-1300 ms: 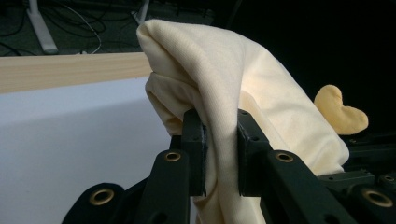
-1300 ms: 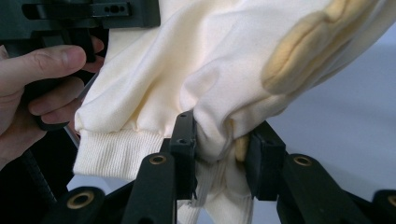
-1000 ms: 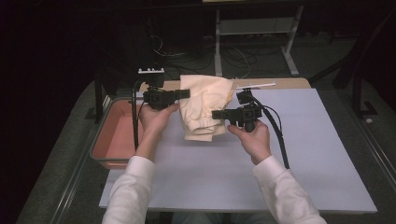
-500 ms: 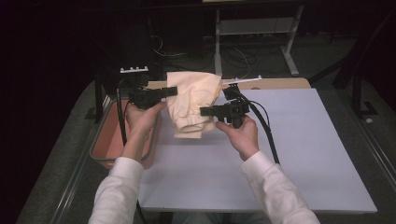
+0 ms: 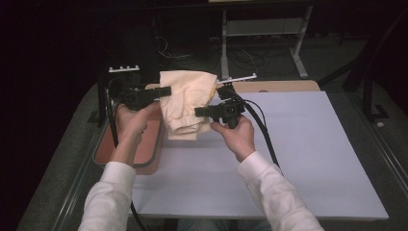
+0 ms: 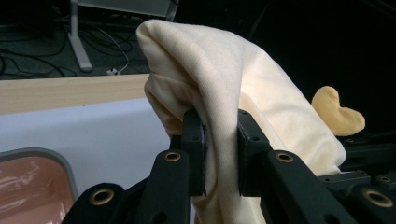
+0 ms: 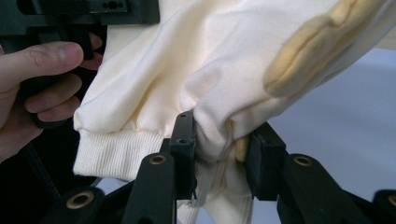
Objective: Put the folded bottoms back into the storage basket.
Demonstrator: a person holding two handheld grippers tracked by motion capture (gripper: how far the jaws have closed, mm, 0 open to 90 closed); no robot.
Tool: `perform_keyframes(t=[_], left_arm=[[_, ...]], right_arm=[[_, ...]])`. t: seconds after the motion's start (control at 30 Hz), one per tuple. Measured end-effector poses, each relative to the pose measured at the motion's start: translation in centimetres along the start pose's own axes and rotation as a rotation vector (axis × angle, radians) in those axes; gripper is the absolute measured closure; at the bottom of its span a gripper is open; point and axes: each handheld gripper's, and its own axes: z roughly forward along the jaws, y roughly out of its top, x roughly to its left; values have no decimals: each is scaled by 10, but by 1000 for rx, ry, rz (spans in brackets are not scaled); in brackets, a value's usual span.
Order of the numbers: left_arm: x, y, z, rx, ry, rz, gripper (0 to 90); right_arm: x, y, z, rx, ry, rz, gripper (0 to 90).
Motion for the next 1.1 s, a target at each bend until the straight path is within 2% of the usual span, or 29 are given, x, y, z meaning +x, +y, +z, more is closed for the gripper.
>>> perform_keyframes(t=[1.1], left_arm=[[46,4,-66,-67,77,-21,764]], right_arm=[[57,21,58,4,34,-78,667]])
